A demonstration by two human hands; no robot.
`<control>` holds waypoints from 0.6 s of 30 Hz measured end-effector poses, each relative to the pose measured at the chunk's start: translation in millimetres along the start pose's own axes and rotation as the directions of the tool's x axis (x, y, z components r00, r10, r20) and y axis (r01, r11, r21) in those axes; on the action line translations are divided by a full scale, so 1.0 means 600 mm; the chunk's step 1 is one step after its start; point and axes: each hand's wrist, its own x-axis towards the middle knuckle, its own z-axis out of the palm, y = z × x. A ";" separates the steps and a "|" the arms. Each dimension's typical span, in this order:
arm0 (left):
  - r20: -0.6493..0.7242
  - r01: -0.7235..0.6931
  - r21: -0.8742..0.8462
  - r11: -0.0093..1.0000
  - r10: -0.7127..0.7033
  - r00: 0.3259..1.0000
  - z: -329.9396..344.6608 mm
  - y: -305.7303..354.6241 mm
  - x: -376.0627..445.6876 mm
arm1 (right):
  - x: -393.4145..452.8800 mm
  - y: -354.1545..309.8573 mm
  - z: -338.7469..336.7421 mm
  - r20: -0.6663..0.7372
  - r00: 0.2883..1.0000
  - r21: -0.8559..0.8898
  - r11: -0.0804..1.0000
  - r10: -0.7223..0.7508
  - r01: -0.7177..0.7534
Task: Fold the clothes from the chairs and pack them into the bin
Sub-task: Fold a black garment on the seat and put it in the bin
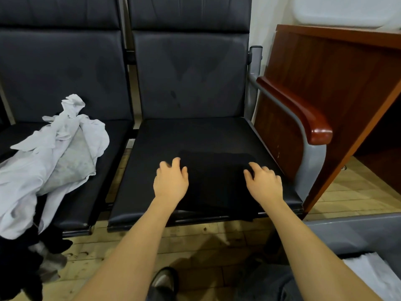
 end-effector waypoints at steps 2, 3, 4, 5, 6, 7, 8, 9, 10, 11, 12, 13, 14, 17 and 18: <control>0.097 0.048 0.031 0.998 -0.050 0.994 0.011 0.006 0.017 | 0.015 0.007 0.009 0.075 0.995 -0.033 0.998 0.063 -0.060; 0.129 0.022 0.048 0.999 -0.028 0.991 0.019 0.009 0.025 | 0.022 0.008 0.012 0.093 0.993 -0.025 0.997 0.069 -0.067; 0.150 -0.004 0.034 0.999 -0.001 0.989 0.026 0.013 0.032 | 0.028 0.007 0.014 0.103 0.993 -0.002 0.998 0.064 -0.064; 0.170 -0.009 -0.025 1.000 0.013 0.985 0.031 0.018 0.039 | 0.034 0.005 0.016 0.117 0.991 0.035 0.997 0.058 -0.062; 0.194 0.001 -0.099 0.995 0.018 0.981 0.033 0.022 0.044 | 0.039 0.000 0.016 0.140 0.988 0.078 0.994 0.058 -0.070; 0.211 0.010 -0.158 0.987 0.024 0.977 0.035 0.024 0.048 | 0.042 -0.006 0.016 0.173 0.983 0.121 0.989 0.067 -0.088; 0.222 -0.004 -0.185 0.983 0.046 0.974 0.033 0.024 0.050 | 0.044 -0.013 0.017 0.208 0.975 0.154 0.982 0.074 -0.107; 0.238 -0.035 -0.187 0.982 0.080 0.968 0.030 0.025 0.049 | 0.044 -0.019 0.018 0.239 0.969 0.170 0.979 0.071 -0.114; 0.256 -0.063 -0.195 0.979 0.112 0.960 0.027 0.024 0.048 | 0.042 -0.025 0.020 0.259 0.964 0.169 0.980 0.057 -0.103; 0.264 -0.086 -0.214 0.973 0.143 0.954 0.022 0.023 0.046 | 0.039 -0.030 0.021 0.265 0.963 0.167 0.982 0.038 -0.085; 0.273 -0.106 -0.229 0.968 0.169 0.947 0.015 0.023 0.042 | 0.036 -0.034 0.021 0.260 0.965 0.185 0.981 0.018 -0.068; 0.282 -0.122 -0.237 0.964 0.188 0.941 0.009 0.023 0.038 | 0.032 -0.037 0.019 0.255 0.967 0.227 0.972 -0.004 -0.056; 0.282 -0.129 -0.242 0.962 0.197 0.939 0.003 0.022 0.033 | 0.026 -0.040 0.016 0.249 0.968 0.287 0.957 -0.030 -0.044; 0.216 -0.167 -0.238 0.957 0.220 0.951 -0.013 0.020 0.012 | 0.003 -0.042 0.000 0.186 0.974 0.470 0.883 -0.128 0.026; 0.179 -0.178 -0.252 0.951 0.227 0.957 -0.018 0.021 0.003 | -0.004 -0.041 -0.008 0.147 0.978 0.502 0.863 -0.146 0.053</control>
